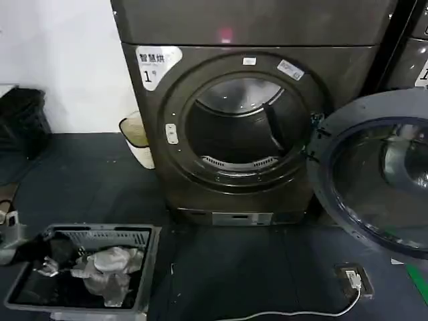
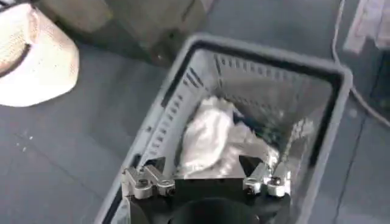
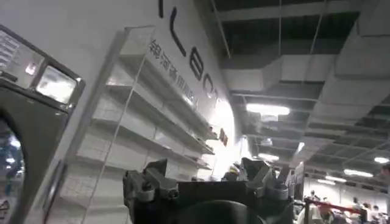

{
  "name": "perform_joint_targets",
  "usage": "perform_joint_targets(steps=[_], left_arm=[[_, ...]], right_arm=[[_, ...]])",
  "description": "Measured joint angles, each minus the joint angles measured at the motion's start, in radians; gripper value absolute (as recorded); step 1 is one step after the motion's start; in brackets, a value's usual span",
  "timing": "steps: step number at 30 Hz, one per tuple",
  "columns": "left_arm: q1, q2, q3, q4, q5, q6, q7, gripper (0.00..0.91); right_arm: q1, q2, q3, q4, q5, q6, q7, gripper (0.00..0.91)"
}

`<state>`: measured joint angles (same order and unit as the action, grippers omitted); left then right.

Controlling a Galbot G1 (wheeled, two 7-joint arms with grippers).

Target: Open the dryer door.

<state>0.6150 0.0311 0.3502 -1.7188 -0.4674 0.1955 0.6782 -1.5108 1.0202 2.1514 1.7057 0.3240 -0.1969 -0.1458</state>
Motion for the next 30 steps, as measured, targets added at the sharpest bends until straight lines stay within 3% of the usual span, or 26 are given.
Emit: perform_joint_targets(steps=[30], left_arm=[[0.019, 0.016, -0.013, 0.019, 0.096, -0.043, 0.030, 0.907]], right_arm=[[-0.035, 0.010, 0.025, 0.029, 0.000, 0.009, 0.021, 0.907]])
